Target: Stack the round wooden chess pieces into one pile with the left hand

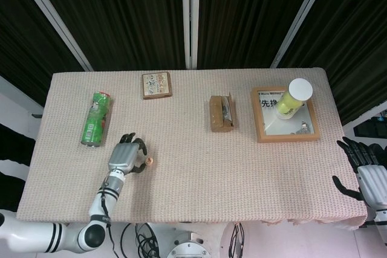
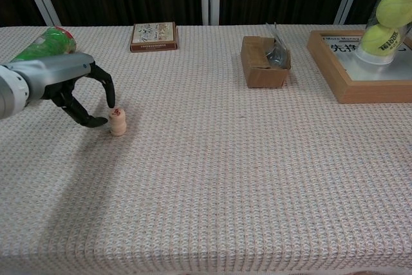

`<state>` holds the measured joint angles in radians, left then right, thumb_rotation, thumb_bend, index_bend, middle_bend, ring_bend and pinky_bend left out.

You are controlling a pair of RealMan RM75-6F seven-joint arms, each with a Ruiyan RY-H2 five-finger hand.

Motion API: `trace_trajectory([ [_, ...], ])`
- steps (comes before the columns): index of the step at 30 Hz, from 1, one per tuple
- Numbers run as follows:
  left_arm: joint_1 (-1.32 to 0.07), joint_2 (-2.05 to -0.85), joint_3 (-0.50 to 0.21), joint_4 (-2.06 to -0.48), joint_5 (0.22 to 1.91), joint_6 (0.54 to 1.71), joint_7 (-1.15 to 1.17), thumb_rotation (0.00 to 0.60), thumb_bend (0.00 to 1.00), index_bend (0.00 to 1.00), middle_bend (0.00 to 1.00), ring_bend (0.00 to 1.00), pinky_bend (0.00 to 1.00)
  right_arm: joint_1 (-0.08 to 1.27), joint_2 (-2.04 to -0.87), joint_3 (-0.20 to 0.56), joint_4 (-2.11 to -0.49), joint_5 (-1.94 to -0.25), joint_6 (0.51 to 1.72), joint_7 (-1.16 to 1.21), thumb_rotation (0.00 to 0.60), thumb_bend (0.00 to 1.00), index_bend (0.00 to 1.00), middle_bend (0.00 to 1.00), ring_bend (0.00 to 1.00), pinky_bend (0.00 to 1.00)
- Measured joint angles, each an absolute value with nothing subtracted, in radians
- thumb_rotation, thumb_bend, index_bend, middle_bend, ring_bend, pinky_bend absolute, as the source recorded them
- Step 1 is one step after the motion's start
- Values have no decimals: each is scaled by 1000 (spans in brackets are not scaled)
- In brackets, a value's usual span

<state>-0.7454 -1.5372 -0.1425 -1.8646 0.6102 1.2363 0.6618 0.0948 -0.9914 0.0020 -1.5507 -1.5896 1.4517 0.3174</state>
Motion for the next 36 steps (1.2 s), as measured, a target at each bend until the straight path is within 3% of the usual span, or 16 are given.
trace_trajectory([
  [4,-738,-1522,-145,-1888,620,1249,655,600,288,275,212,0,0,95,-992,2,-1551,-1588,1451,314,600,308,0,0,0,0],
  [8,-720,-1490,-133,-1937,650,1281,655,600,289,241,196,0,0,96,-993,2,-1551,-1587,1448,309,600,309,0,0,0,0],
  [14,-663,-1440,-60,-1971,811,1376,656,600,302,197,167,0,0,97,-997,-1,-1556,-1599,1450,292,600,309,0,0,0,0],
  [16,-633,-1424,-23,-1956,913,1422,646,600,263,174,161,0,0,96,-1000,-4,-1561,-1609,1454,281,600,309,0,0,0,0],
  [20,-557,-1396,52,-1868,1153,1544,601,600,107,97,127,0,0,95,-1008,-7,-1568,-1626,1467,257,600,307,0,0,0,0],
  [25,-400,-1337,149,-1668,1389,1736,441,600,40,54,70,0,0,95,-1022,-11,-1569,-1638,1470,216,600,303,0,0,0,0],
  [29,-295,-1263,197,-1555,1440,1768,337,600,34,41,25,0,0,97,-1035,-14,-1572,-1646,1468,166,600,304,0,0,0,0],
  [36,-240,-1211,181,-1517,1432,1733,208,600,35,25,5,0,0,98,-1055,-12,-1590,-1645,1467,104,600,303,0,0,0,0],
])
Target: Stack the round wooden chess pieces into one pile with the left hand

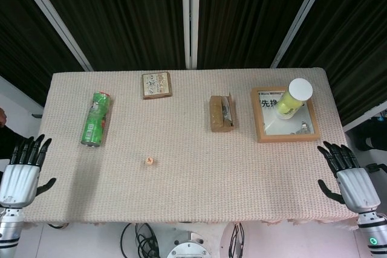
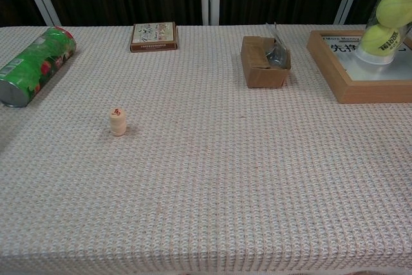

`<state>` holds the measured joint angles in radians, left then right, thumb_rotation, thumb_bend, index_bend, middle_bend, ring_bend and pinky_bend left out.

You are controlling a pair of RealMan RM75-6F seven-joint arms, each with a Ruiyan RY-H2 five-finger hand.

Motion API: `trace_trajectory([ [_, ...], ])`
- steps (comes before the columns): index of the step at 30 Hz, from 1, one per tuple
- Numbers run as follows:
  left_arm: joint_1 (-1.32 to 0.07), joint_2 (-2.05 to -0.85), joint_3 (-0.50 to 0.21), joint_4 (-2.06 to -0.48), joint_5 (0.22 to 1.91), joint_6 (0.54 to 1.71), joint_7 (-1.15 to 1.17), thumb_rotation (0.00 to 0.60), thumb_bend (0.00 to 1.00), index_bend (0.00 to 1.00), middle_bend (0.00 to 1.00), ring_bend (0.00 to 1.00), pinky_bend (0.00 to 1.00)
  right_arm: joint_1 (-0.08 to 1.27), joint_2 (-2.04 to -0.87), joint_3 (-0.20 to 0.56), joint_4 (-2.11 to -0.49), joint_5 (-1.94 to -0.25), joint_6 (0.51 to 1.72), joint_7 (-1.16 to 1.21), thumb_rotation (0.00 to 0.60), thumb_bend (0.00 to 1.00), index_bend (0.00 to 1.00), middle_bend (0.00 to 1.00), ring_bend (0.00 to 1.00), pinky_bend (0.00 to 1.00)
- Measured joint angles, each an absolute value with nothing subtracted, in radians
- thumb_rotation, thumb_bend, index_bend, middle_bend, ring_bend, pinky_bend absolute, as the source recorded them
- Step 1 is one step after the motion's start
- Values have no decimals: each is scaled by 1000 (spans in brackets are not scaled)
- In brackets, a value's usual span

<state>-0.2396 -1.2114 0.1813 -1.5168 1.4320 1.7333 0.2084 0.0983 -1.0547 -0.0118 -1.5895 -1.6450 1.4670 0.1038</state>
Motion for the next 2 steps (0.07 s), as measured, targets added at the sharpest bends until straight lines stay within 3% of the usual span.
trace_trajectory([
  [2,-235,-1201,178,-1517,1442,1712,192,600,36,25,10,0,0,99,-1055,-12,-1590,-1641,1463,103,600,304,0,0,0,0],
])
